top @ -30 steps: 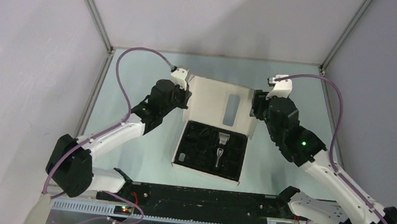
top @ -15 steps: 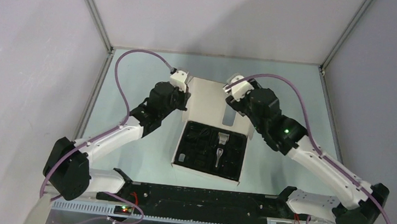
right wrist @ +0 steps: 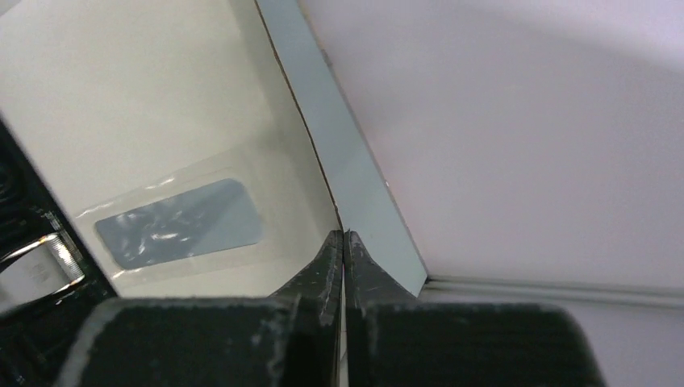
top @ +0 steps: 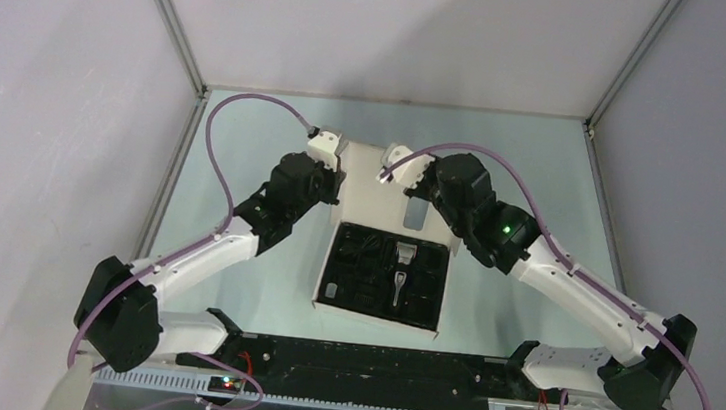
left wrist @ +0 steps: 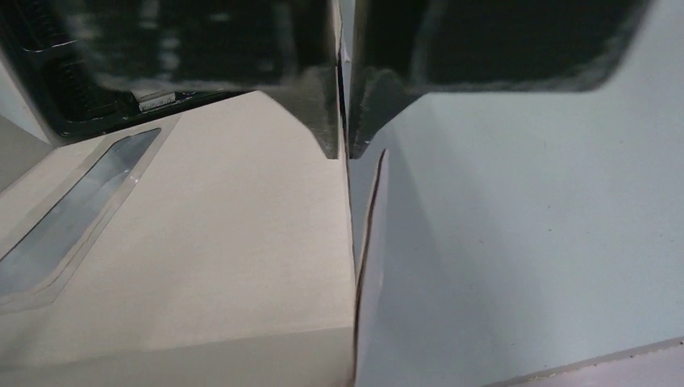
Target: Sort the hair-cutting tools
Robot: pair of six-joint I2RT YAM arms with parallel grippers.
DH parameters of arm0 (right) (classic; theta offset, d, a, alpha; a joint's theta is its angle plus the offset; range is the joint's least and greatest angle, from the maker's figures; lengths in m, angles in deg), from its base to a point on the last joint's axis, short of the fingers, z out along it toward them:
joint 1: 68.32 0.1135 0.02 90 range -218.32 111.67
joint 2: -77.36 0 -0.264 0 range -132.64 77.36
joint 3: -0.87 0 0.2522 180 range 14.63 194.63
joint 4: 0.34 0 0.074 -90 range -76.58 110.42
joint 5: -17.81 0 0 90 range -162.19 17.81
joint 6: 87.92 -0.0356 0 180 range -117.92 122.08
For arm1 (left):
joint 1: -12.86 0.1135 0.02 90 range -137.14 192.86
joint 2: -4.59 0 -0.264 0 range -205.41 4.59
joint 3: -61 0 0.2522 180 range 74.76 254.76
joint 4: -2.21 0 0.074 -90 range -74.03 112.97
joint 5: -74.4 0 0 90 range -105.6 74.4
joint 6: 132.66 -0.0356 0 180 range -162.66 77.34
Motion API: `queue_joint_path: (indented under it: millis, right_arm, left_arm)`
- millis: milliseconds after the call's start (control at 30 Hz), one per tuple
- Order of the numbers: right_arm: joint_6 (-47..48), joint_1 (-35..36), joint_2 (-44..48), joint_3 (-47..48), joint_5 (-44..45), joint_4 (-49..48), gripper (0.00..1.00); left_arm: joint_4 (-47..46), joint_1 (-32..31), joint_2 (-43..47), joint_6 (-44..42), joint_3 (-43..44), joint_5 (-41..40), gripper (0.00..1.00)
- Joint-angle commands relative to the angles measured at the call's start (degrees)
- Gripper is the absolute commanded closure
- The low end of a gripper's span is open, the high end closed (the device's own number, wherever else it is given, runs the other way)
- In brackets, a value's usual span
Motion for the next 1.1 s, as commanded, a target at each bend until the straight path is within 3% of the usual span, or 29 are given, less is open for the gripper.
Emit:
queue_joint_path:
  millis: [0, 167, 367, 567, 667, 833, 1067]
  right_arm:
    - [2.1, 4.8, 3.3, 2.4, 1.7, 3.2, 1.00]
    - [-1.3, 11.4, 5.6, 2.3, 6.0, 10.0, 1.00]
    - [-8.6, 19.4, 7.3, 2.3, 11.2, 19.3, 1.00]
    - [-17.8, 31.1, 8.8, 2.4, 13.0, 29.2, 1.00]
    - [-22.5, 35.8, 8.9, 2.4, 12.4, 33.3, 1.00]
    - [-32.4, 42.6, 8.1, 2.4, 6.9, 36.9, 0.96]
    - [-46.8, 45.7, 8.2, 2.5, 0.6, 40.8, 0.87]
  left_arm:
    - [-1.4, -0.2, 4.4, 0.3, 1.6, -1.1, 0.79]
    - [4.7, -0.3, 11.1, 2.9, 1.7, -0.5, 0.46]
    - [18.1, -0.2, 24.6, 7.3, 1.2, -1.1, 0.24]
    - [33.2, -0.2, 39.7, 14.9, 2.7, -3.1, 0.15]
    - [38.8, -0.2, 42.9, 17.4, 3.4, -5.4, 0.12]
    - [42.8, -0.2, 43.1, 20.3, 4.2, -5.4, 0.11]
    - [44.7, -0.2, 39.8, 24.6, 2.6, -3.2, 0.11]
